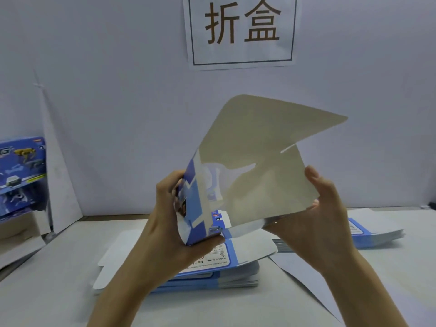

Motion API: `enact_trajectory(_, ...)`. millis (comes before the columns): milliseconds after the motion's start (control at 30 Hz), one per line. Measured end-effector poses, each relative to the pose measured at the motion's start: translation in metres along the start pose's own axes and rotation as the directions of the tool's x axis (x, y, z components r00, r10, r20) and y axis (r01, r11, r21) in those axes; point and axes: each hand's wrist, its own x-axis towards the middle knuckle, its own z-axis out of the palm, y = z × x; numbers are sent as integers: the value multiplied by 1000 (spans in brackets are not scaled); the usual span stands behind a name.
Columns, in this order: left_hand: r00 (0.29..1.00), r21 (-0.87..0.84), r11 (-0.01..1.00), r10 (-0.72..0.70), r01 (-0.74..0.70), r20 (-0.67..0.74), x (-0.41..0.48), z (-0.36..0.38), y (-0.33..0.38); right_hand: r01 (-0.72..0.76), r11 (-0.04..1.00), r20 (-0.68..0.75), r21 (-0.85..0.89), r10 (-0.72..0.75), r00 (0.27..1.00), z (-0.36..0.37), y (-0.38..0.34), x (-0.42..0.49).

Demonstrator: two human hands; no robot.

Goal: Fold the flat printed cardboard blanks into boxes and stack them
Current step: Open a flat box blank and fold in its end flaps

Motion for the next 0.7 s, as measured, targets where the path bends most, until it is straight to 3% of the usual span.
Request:
enact_trajectory(167, 999, 16, 999, 32, -32, -4, -2, 5, -8, -25, 994, 21, 106, 23, 1000, -5, -4, 1)
enact_trajectory(400, 998, 1, 998, 61, -61, -31, 0, 3, -3, -46, 995, 130, 87, 34, 991, -7, -7, -2)
enact_trajectory(533, 988, 77, 985, 151, -152, 30, 2, 8, 3, -21, 1000, -153, 0, 21, 988, -6, 3, 1)
enact_trajectory(700, 991, 128, 983, 125, -130, 40, 2, 5, -3, -53, 934, -93, -352, 22, 995, -12, -3, 1)
